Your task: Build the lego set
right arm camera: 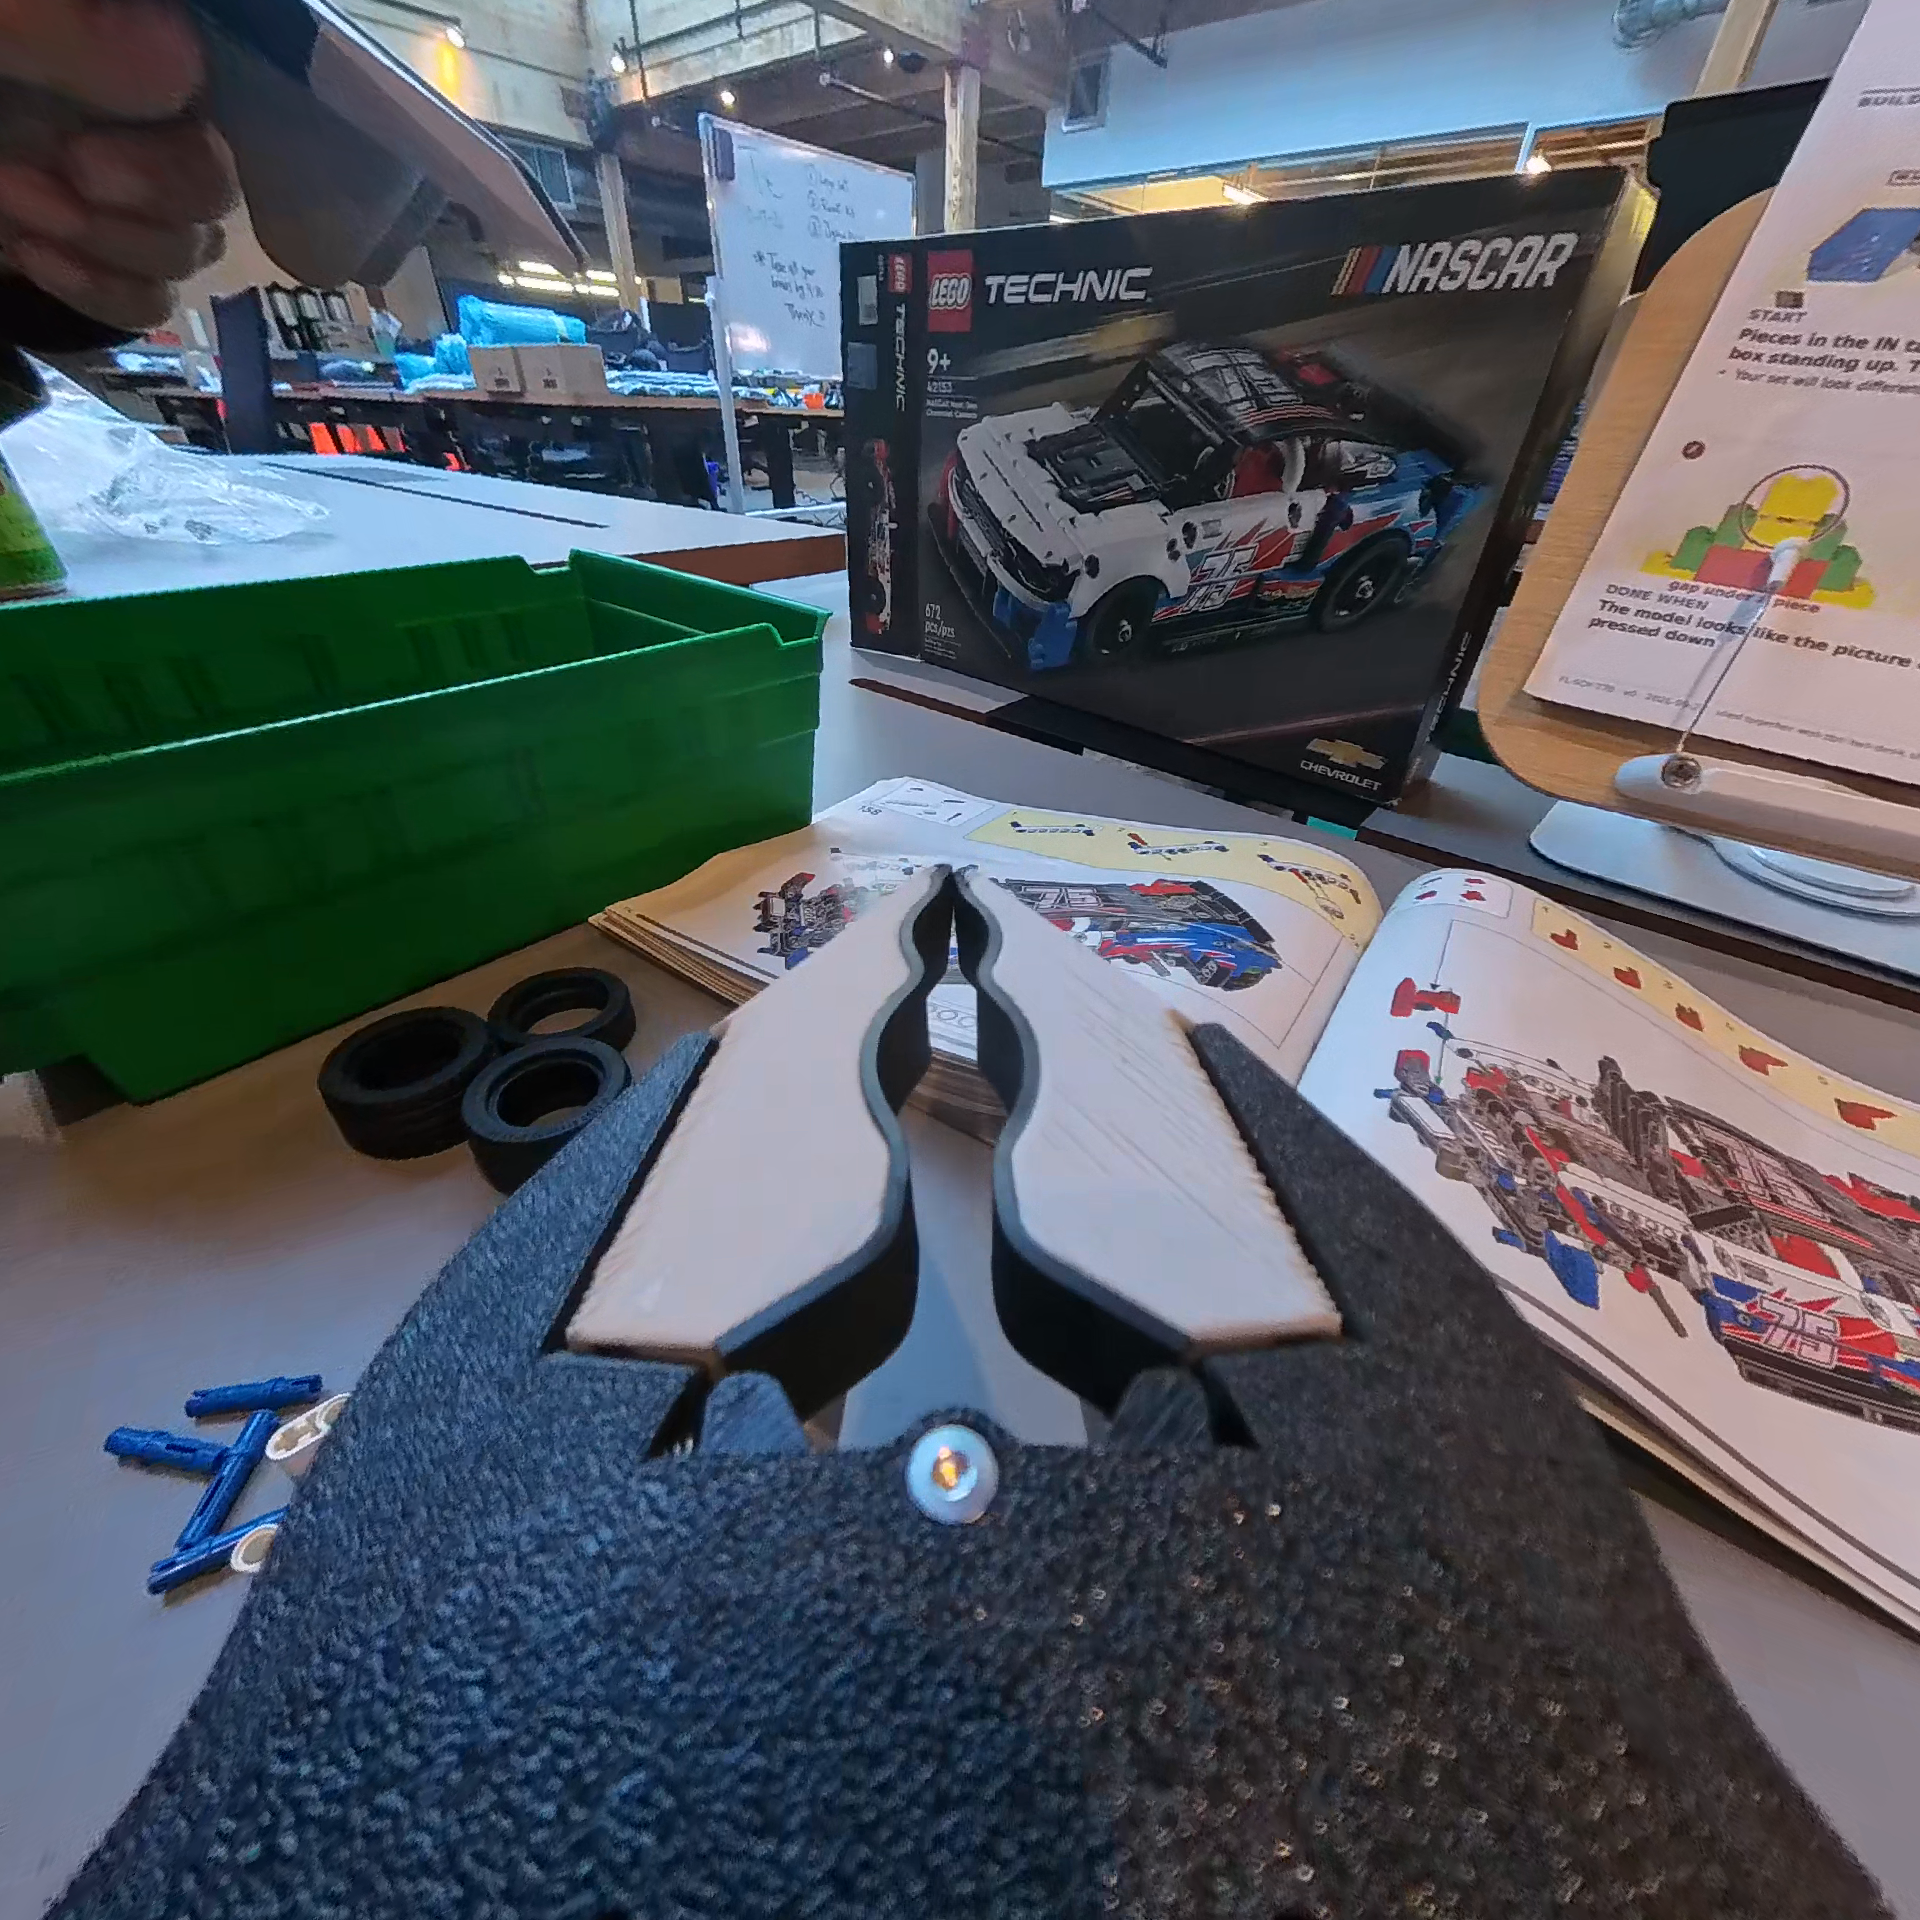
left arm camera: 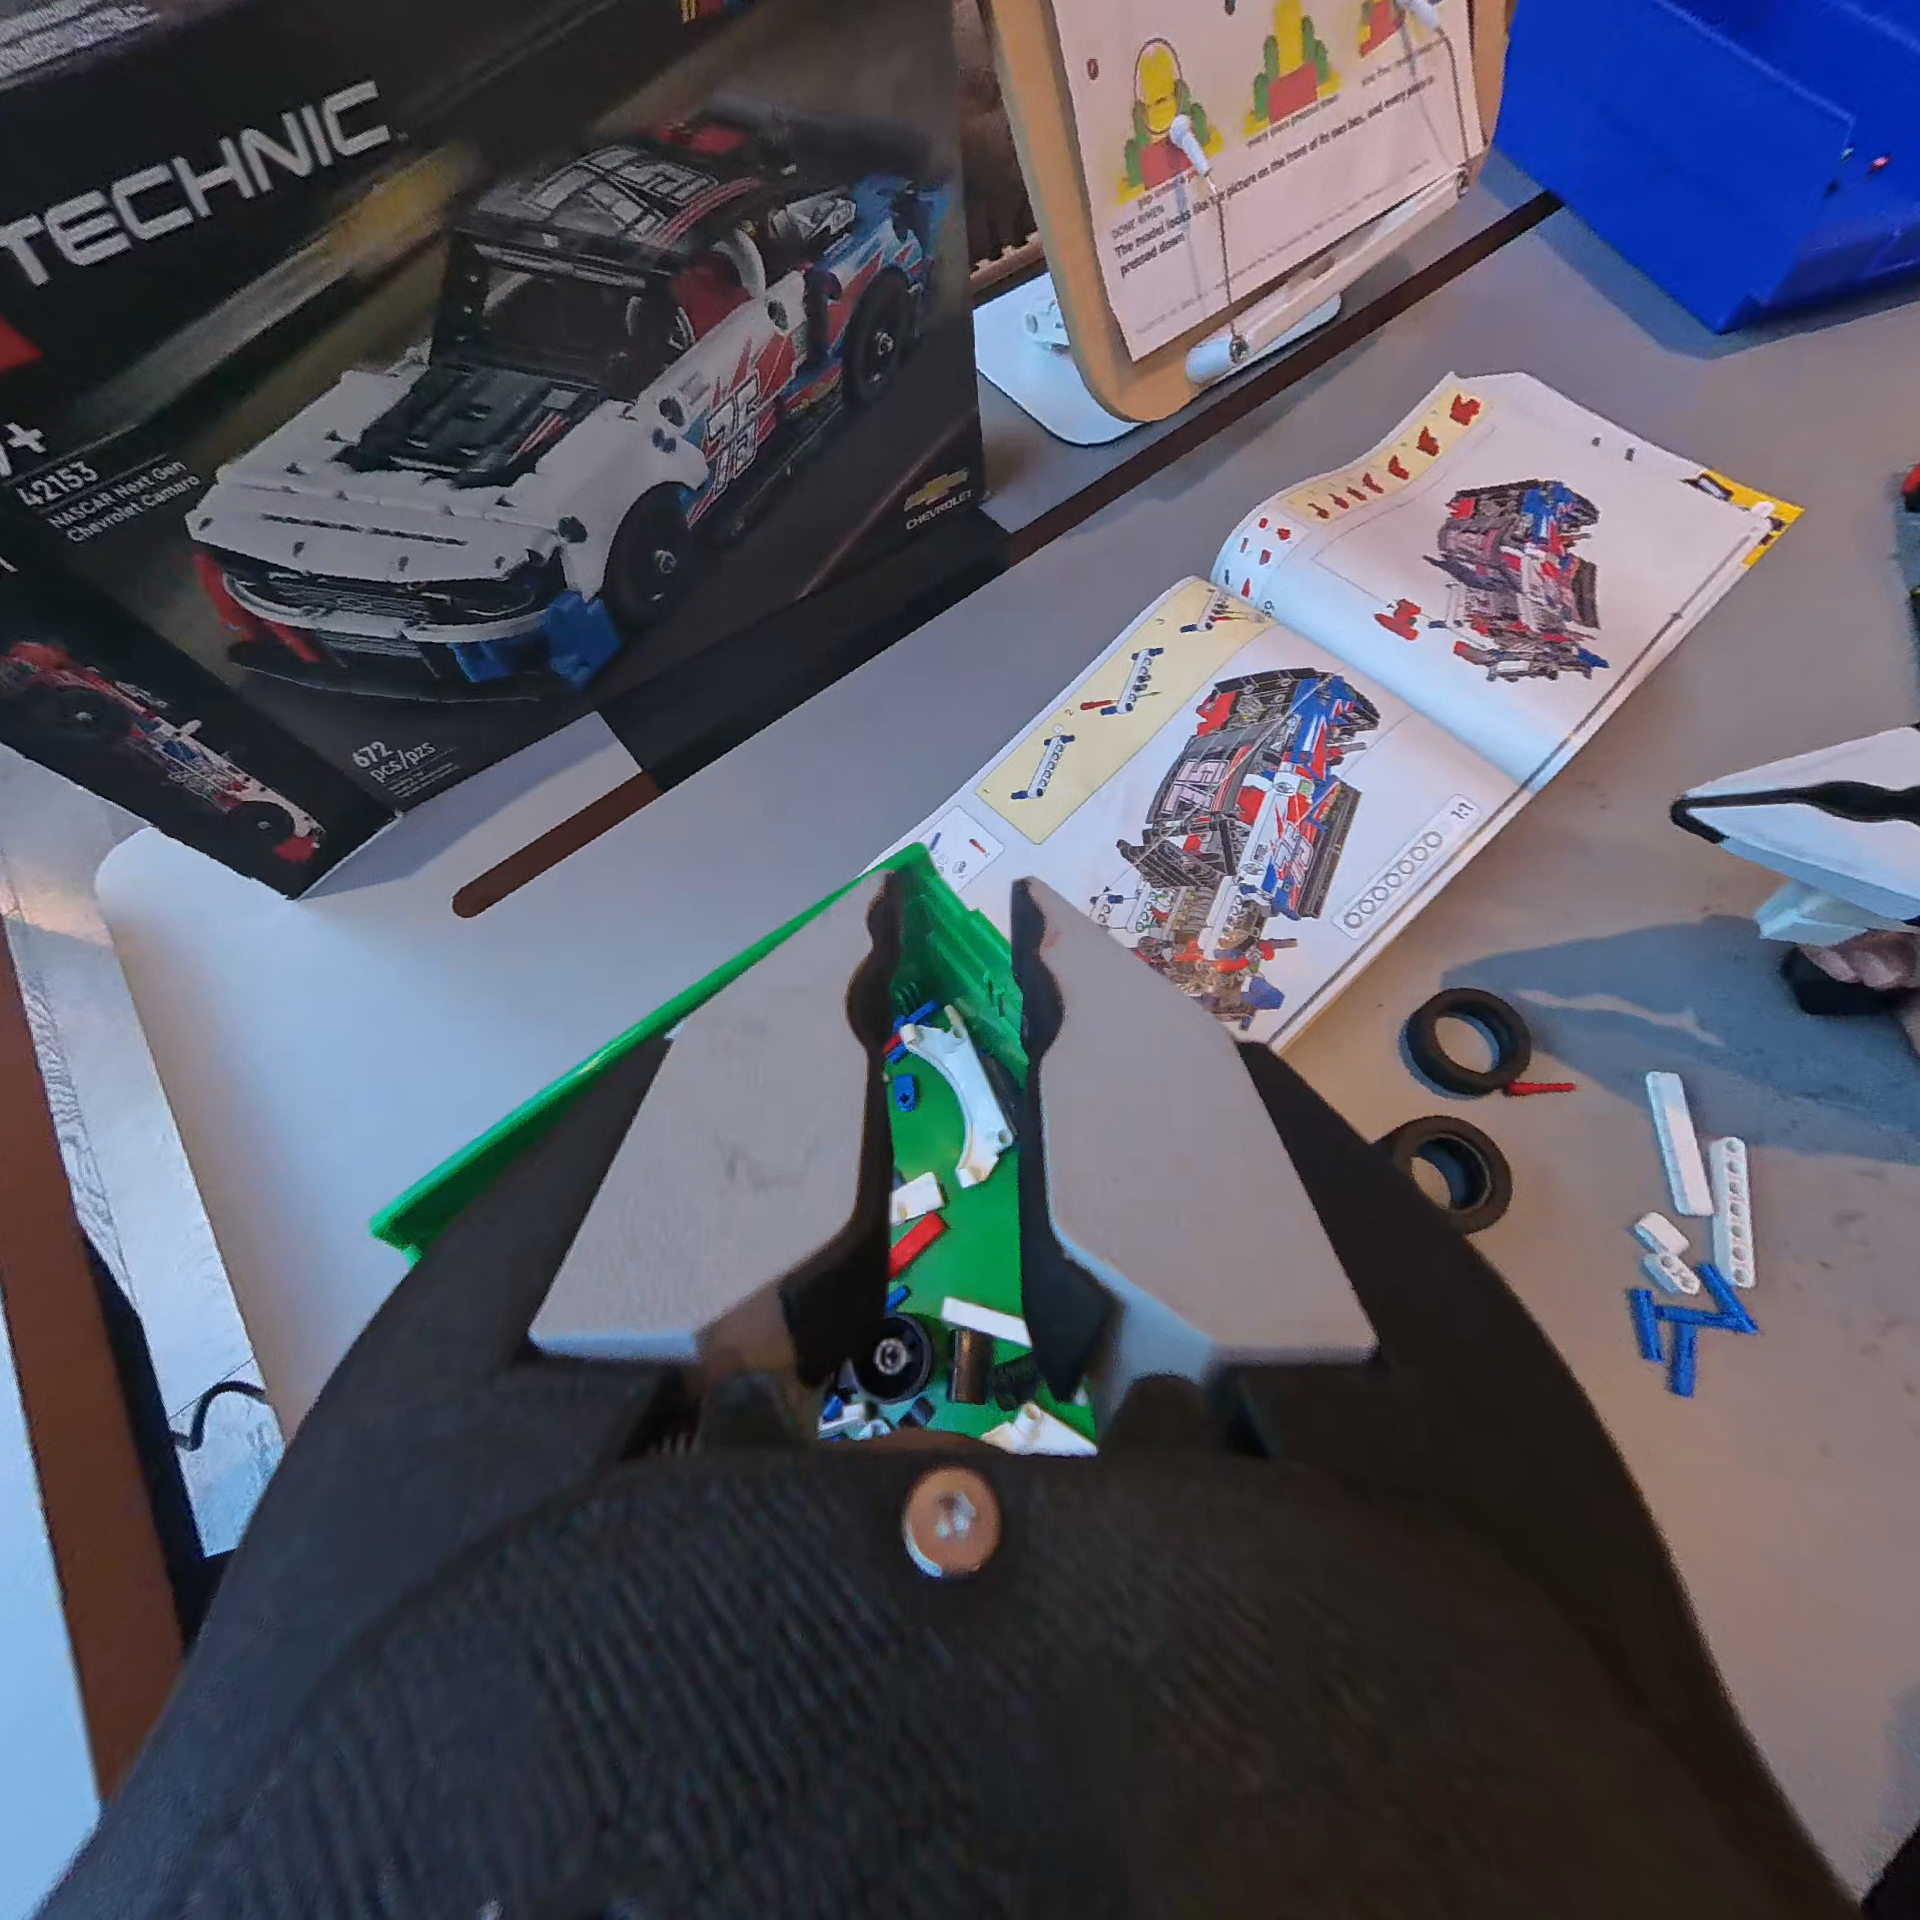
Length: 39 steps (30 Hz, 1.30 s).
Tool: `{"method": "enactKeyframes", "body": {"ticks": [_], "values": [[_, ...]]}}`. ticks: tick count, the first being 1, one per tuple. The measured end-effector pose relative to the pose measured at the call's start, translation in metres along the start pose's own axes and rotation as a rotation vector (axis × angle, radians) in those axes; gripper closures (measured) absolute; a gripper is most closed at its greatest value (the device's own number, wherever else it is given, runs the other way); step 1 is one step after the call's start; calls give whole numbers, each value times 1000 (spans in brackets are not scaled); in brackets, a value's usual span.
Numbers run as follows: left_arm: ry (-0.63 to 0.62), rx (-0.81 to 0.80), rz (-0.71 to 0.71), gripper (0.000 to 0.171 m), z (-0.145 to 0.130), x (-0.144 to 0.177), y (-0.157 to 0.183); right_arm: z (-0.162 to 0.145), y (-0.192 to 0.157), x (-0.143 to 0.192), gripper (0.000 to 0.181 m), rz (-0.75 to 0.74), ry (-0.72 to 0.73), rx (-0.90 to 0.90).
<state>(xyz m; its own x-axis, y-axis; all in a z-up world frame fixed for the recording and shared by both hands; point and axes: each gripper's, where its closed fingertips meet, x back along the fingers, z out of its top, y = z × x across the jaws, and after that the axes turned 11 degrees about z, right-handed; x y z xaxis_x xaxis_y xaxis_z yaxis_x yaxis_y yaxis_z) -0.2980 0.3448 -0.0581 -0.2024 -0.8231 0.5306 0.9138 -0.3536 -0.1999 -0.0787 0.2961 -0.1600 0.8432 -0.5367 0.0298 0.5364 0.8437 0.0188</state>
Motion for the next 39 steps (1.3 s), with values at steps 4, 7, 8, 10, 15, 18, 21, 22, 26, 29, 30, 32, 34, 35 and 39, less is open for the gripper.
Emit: {"method": "enactKeyframes", "body": {"ticks": [4, 7, 8, 10, 15, 18, 21, 22, 26, 29, 30, 32, 34, 35, 39], "values": [[-9, -13, 47, 150, -4, -1, -13, -1, -2, -2, 181, 7, -10, 14], [-12, -2, 45, 147, -7, -5, -19, -1, -2, -1, 181, 10, -9, 9], [-23, 2, 44, 146, -9, -8, -22, -1, -2, -1, 181, 11, -8, 7], [-69, 4, 39, 146, -20, -17, -25, -1, -2, -1, 181, 13, -9, 4], [-239, -22, -6, 146, -59, -39, -27, -2, -3, -2, 181, 16, -14, 7], [-309, -33, -21, 146, -76, -52, -26, -2, -3, -3, 181, 17, -17, 8], [-351, -59, -66, 145, -86, -57, -16, -3, -3, -3, 181, 18, -17, 8], [-357, -72, -83, 145, -87, -57, -12, -3, -3, -3, 181, 18, -17, 8], [-385, -125, -152, 148, -94, -51, 4, -3, -3, -3, 181, 20, -16, 5], [-497, -188, -210, 146, -120, -48, 14, -3, -3, -3, 181, 22, -15, 2], [-527, -210, -216, 144, -128, -49, 15, -3, -3, -3, 181, 22, -16, 2], [-562, -222, -184, 141, -134, -51, 10, -3, -3, -3, 181, 21, -19, 3], [-547, -200, -169, 141, -131, -52, 6, -3, -4, -3, 181, 20, -20, 7], [-536, -190, -171, 142, -129, -51, 4, -3, -4, -3, 181, 20, -21, 9], [-474, -131, -50, 142, -115, -47, -26, -3, -4, -3, 181, 19, -22, 9]]}}
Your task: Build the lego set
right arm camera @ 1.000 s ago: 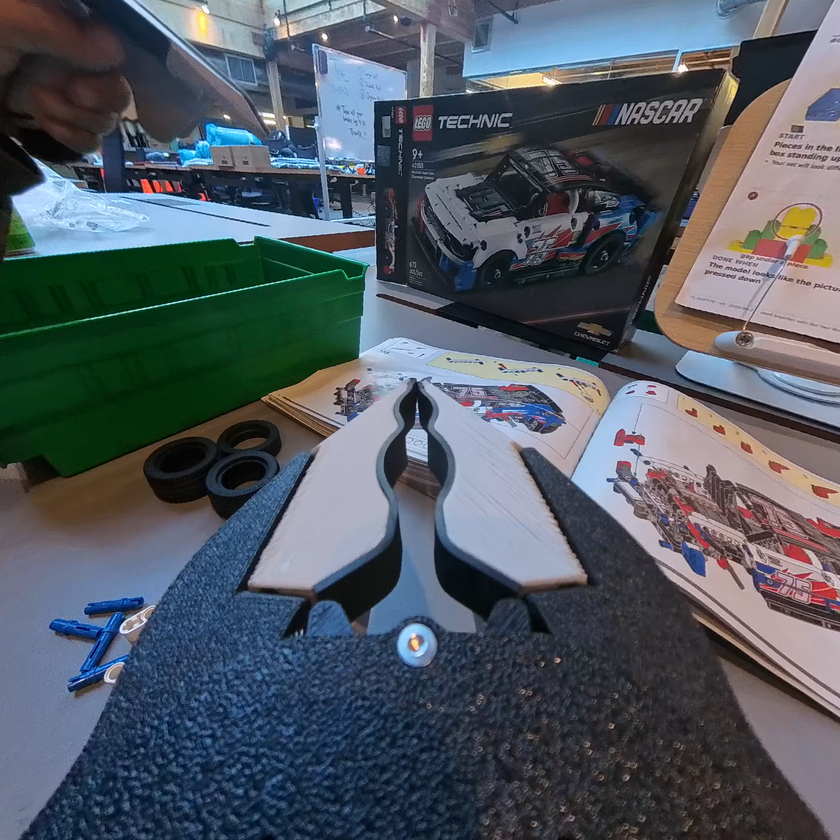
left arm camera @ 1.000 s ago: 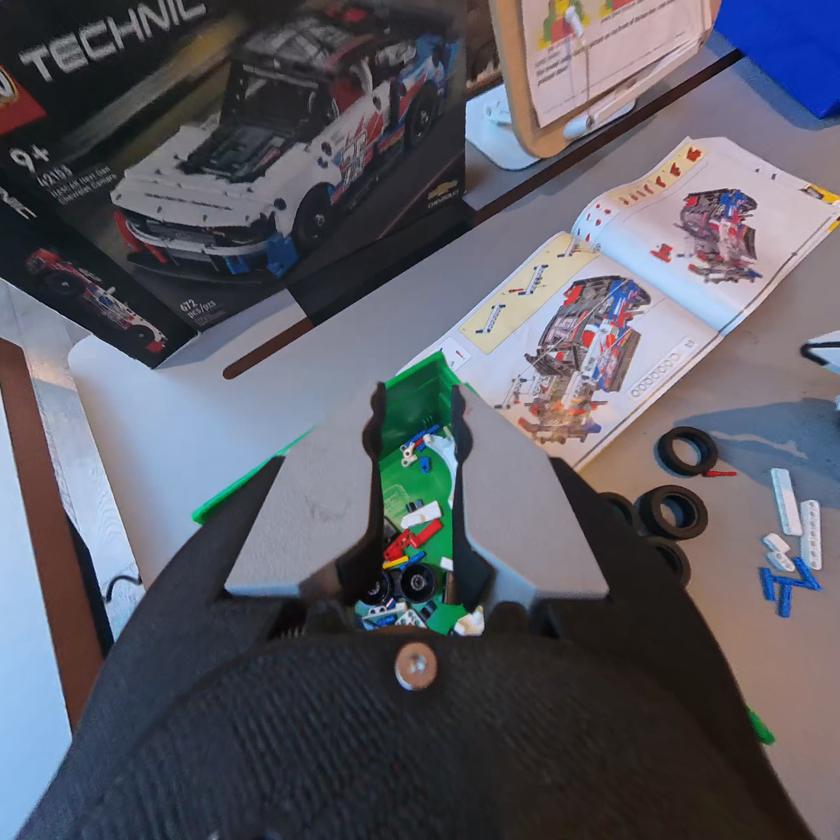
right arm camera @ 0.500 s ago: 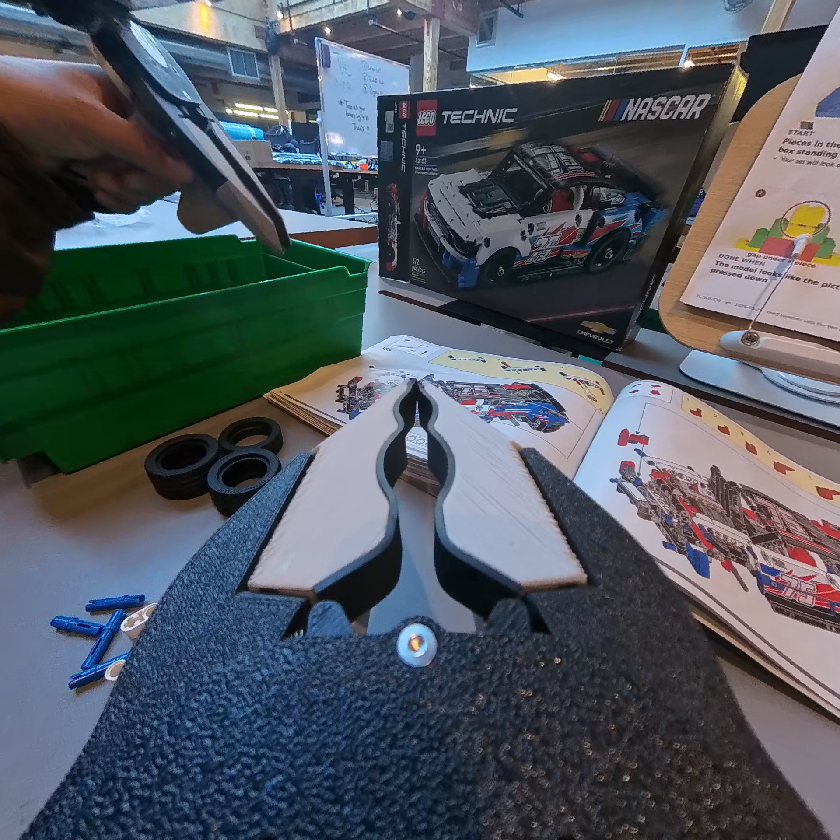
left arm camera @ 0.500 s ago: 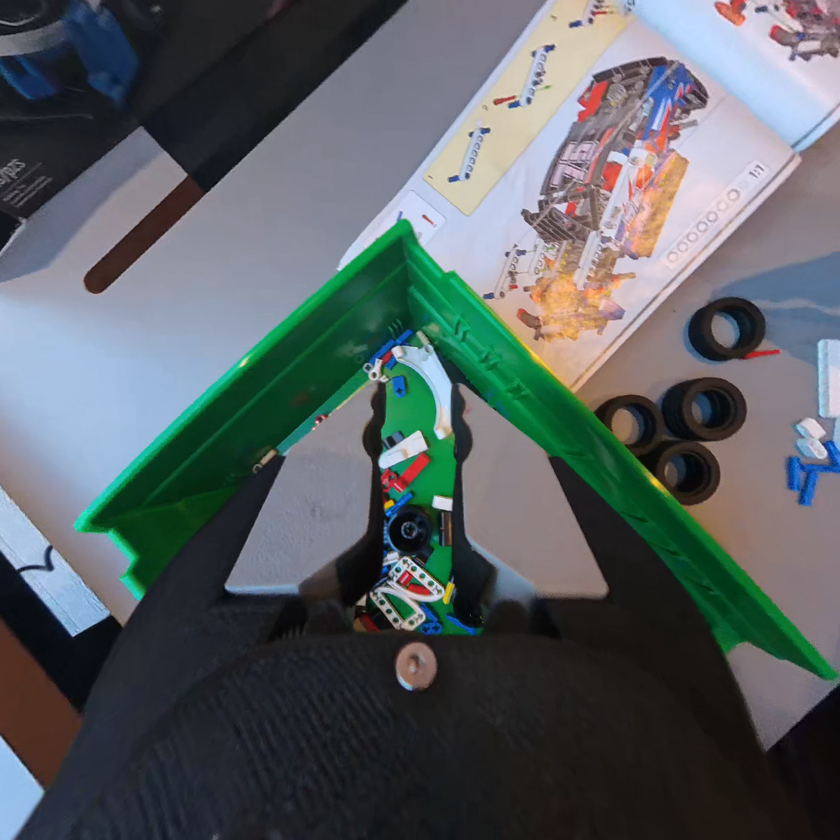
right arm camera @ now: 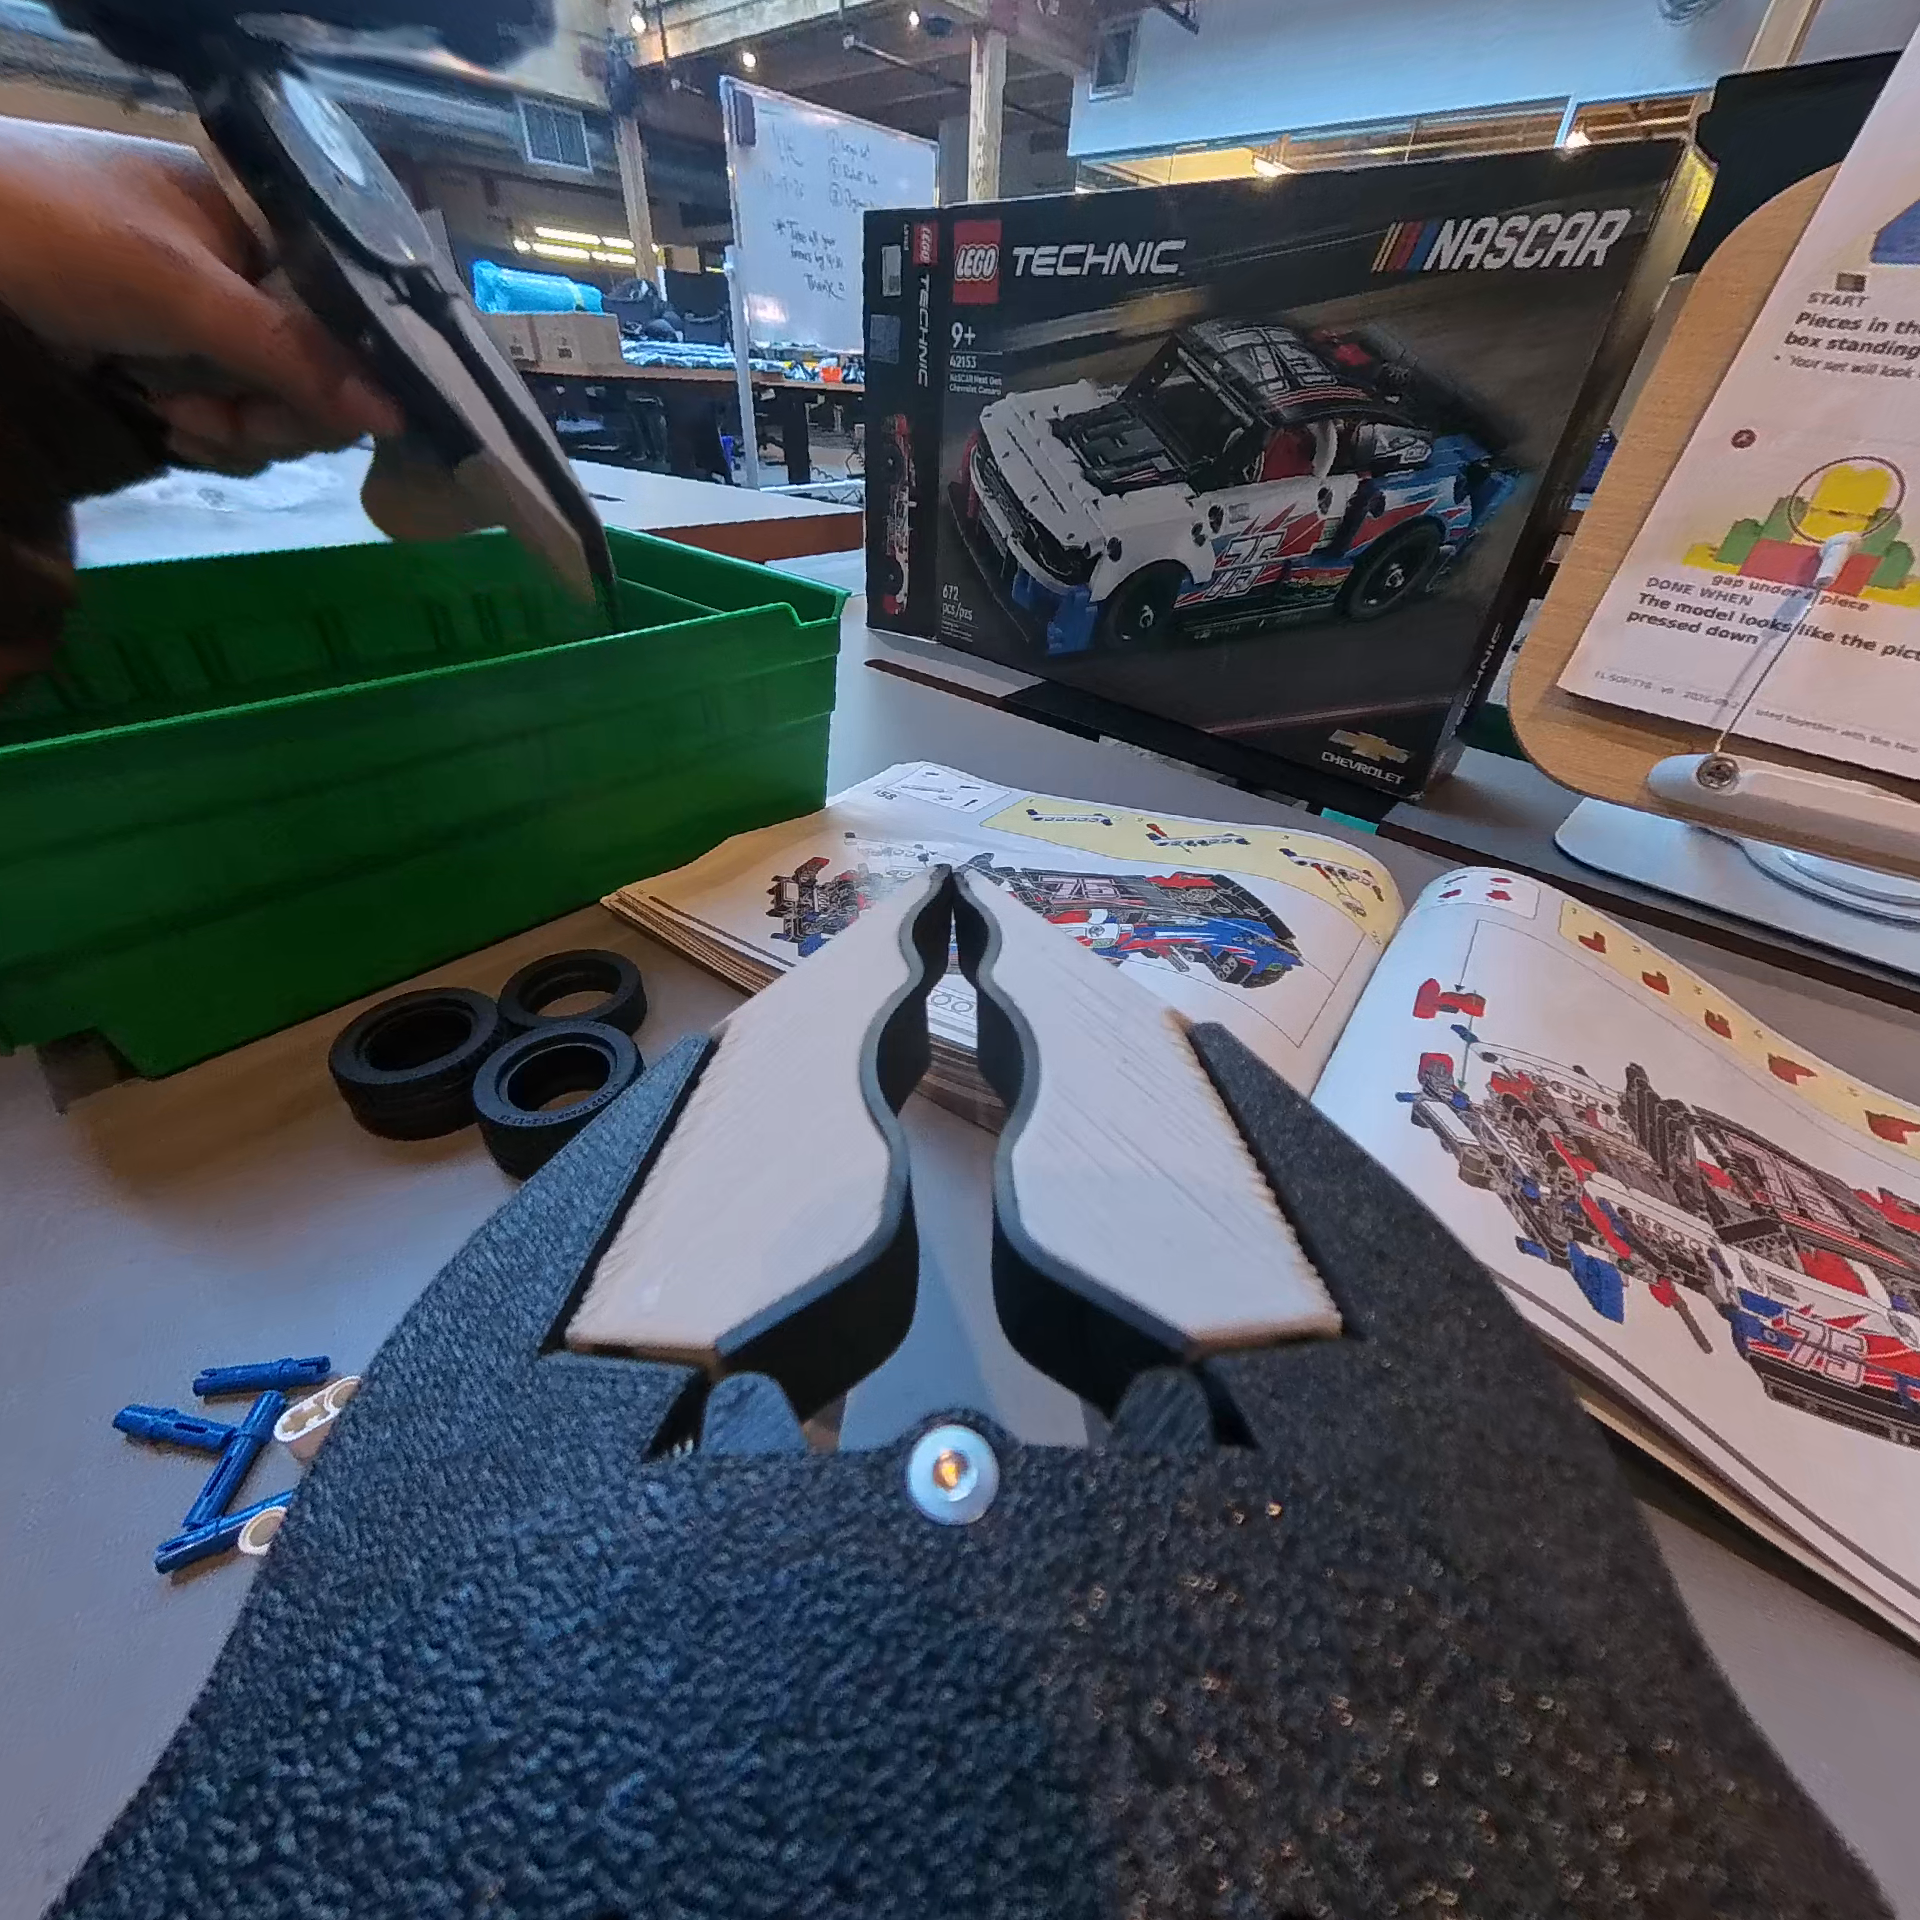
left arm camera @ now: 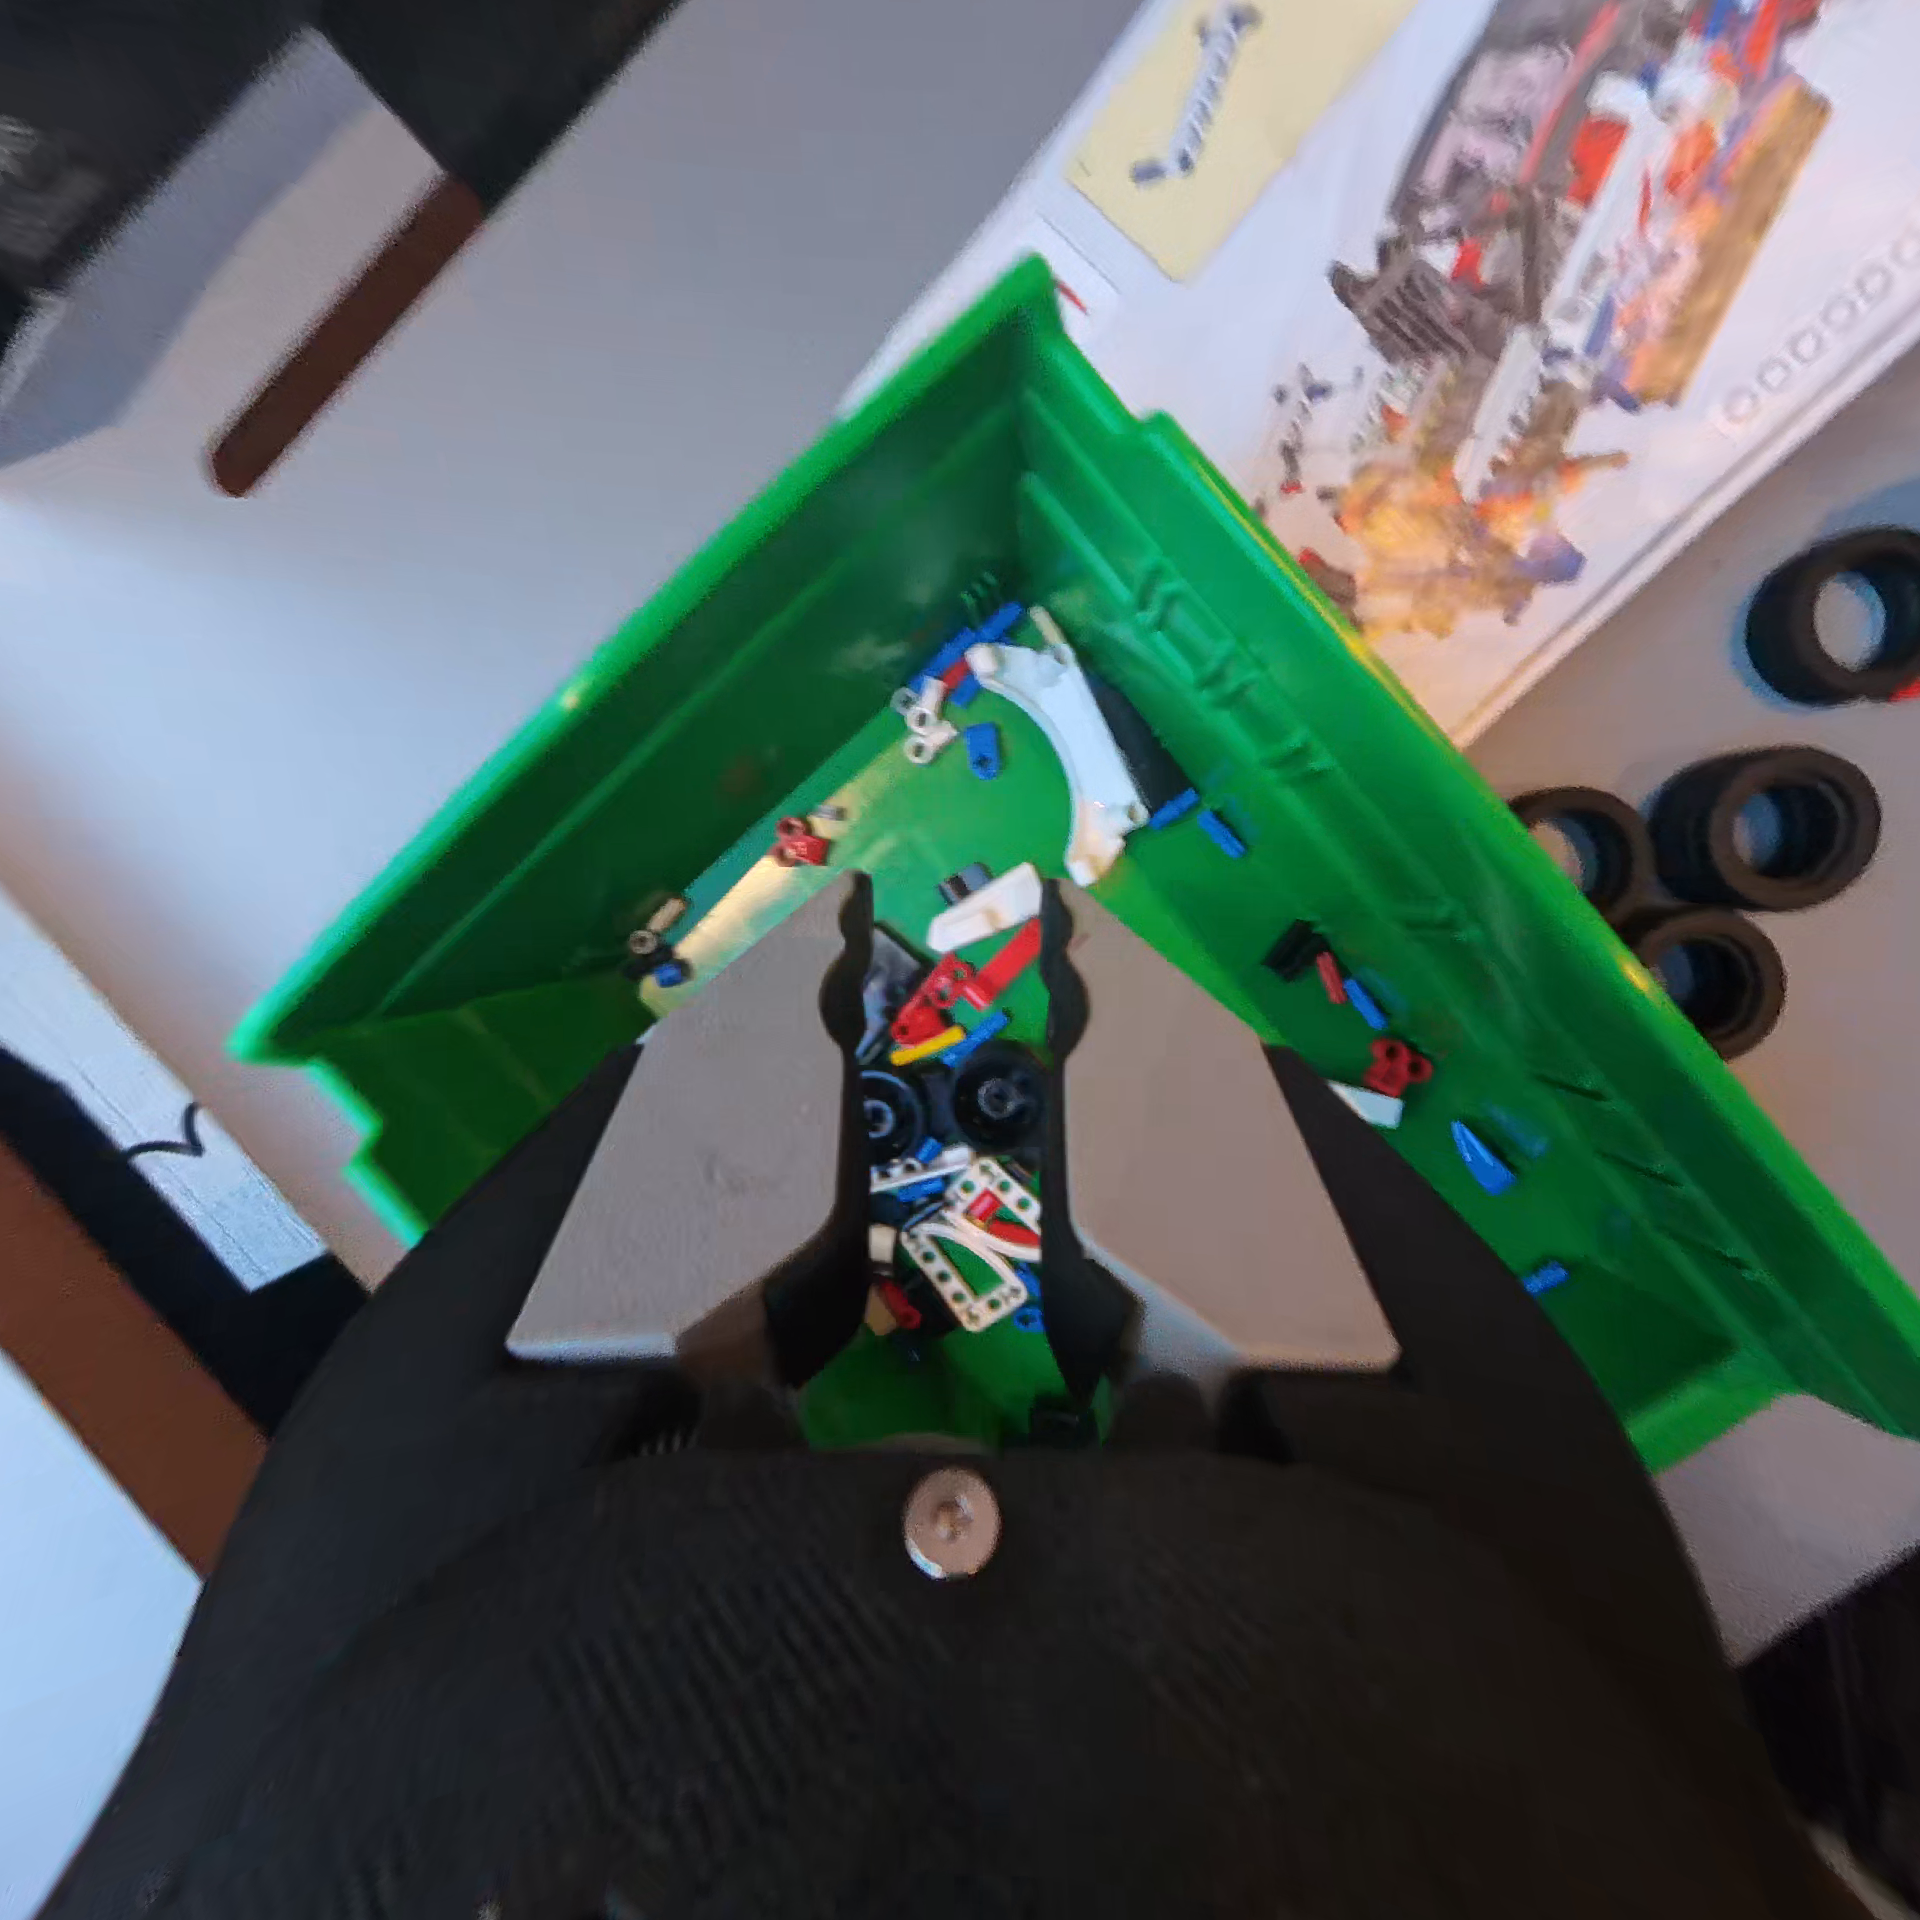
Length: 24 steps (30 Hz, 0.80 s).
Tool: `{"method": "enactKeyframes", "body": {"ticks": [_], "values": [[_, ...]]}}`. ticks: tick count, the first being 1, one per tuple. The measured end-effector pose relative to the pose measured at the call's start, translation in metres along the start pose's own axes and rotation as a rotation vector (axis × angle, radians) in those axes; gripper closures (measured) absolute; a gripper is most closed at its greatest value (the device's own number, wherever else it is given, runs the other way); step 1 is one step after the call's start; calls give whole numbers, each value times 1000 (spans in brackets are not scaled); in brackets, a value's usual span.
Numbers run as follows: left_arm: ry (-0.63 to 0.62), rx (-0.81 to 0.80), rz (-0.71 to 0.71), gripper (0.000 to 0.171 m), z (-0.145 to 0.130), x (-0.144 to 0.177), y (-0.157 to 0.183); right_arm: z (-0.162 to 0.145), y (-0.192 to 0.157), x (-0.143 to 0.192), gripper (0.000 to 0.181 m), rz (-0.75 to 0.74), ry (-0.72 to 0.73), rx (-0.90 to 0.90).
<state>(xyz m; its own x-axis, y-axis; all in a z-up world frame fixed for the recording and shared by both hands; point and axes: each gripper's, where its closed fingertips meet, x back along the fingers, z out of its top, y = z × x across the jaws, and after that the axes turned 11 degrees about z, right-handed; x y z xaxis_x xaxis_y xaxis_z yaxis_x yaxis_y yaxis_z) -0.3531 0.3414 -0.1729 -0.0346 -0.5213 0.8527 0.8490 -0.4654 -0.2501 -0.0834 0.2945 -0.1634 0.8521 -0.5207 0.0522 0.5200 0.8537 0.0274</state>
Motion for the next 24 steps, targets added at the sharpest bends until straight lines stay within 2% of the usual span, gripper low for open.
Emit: {"method": "enactKeyframes", "body": {"ticks": [3, 6, 10, 13, 15, 17, 19, 21, 24], "values": [[144, 137, 25, 146, 21, 21, -20, 0, 0, 0, 181, 2, 0, -1], [265, 232, 82, 159, 34, 44, -42, 0, 0, 0, 181, 2, -2, -1], [301, 274, 151, 165, 28, 59, -58, -1, -1, -2, 181, 5, -10, 1], [253, 273, 144, 169, 16, 51, -56, -1, -2, -3, 181, 7, -13, 11], [203, 258, 97, 167, 4, 42, -42, -1, -3, -2, 181, 3, -13, 17], [114, 191, 41, 167, -16, 31, -20, 0, -3, -2, 181, 5, -8, 14], [-10, 111, 76, 166, -44, 24, -15, 0, -4, -2, 181, 17, -2, 6], [-83, 78, 139, 166, -66, 27, -21, 0, -6, -2, 181, 29, 1, 2], [-71, 112, 142, 167, -79, 42, -21, 1, -9, -3, 181, 42, 1, 5]]}}
